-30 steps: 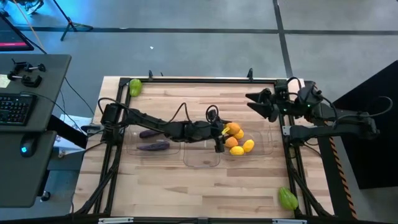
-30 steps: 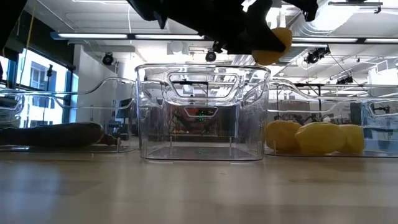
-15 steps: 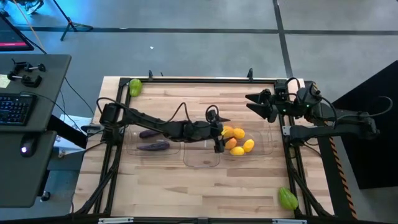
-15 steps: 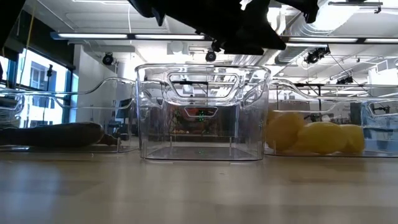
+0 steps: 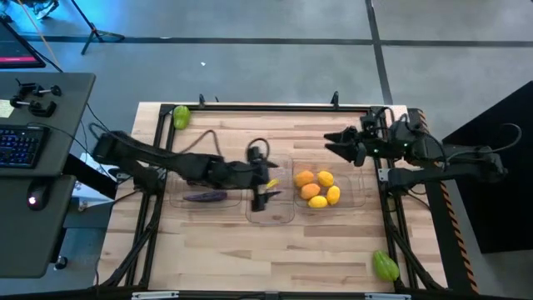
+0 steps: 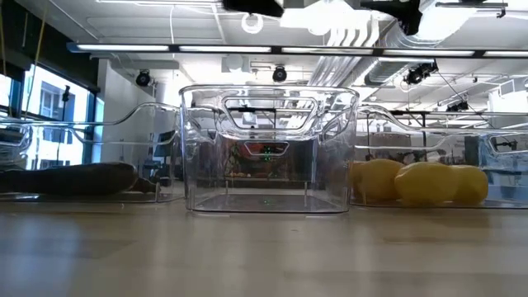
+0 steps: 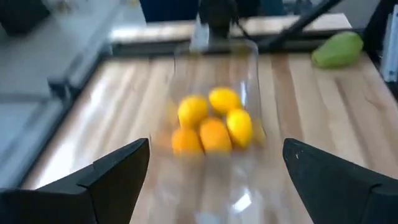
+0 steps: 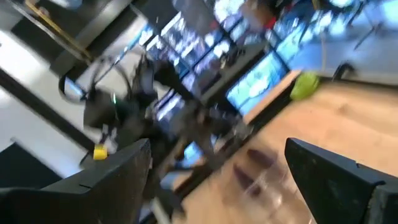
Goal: Sort produce into baskets
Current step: Put the chayote into the middle transparent bin
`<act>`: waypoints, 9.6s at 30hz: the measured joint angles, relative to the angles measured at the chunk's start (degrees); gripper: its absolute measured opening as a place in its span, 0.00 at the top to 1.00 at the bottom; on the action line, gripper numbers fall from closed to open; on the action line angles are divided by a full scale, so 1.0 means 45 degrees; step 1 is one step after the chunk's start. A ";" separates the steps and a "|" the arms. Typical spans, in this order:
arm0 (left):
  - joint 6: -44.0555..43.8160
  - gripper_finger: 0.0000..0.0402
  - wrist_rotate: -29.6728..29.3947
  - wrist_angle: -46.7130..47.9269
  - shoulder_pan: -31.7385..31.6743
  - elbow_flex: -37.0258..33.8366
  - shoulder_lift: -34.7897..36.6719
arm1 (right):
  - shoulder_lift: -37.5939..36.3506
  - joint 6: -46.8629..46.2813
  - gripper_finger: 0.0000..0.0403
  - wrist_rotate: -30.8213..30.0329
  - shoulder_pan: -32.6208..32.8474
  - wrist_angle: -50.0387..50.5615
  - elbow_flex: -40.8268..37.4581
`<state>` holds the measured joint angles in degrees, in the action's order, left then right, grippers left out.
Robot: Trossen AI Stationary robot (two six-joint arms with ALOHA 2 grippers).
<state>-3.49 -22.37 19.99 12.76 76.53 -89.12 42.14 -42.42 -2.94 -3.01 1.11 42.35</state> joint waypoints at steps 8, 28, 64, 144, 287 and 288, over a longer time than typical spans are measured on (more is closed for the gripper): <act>-0.3784 0.11 0.2283 0.4137 0.0823 -0.0005 0.1736 | 0.2033 -0.2720 0.10 0.2660 0.2337 0.0557 0.0000; -0.3539 0.11 0.0891 0.4252 0.1339 -0.0010 0.1792 | 0.6294 -1.4448 0.10 0.5538 1.0367 0.7529 -0.0005; -0.3570 0.11 0.0398 0.4260 0.1339 -0.0015 0.1787 | 1.1523 -1.3914 0.10 0.9504 1.1435 0.7690 -0.0015; -0.4885 0.11 -0.4600 0.3106 0.2343 0.0481 0.5546 | 0.9194 0.2750 0.09 -0.2042 0.1634 0.6061 0.8929; -0.6617 0.11 0.1088 0.6243 -1.3780 -0.2657 -0.3658 | 0.5718 0.5128 0.09 -0.0767 -0.3996 0.6181 0.1885; -0.6418 0.11 0.1184 0.6283 -1.3628 -0.2657 -0.3658 | 0.5718 0.5111 0.09 -0.0763 -0.3996 0.6107 0.1885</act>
<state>-32.37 -17.04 48.26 -48.56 64.58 -105.58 67.88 -19.42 -6.37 -20.99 28.59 50.83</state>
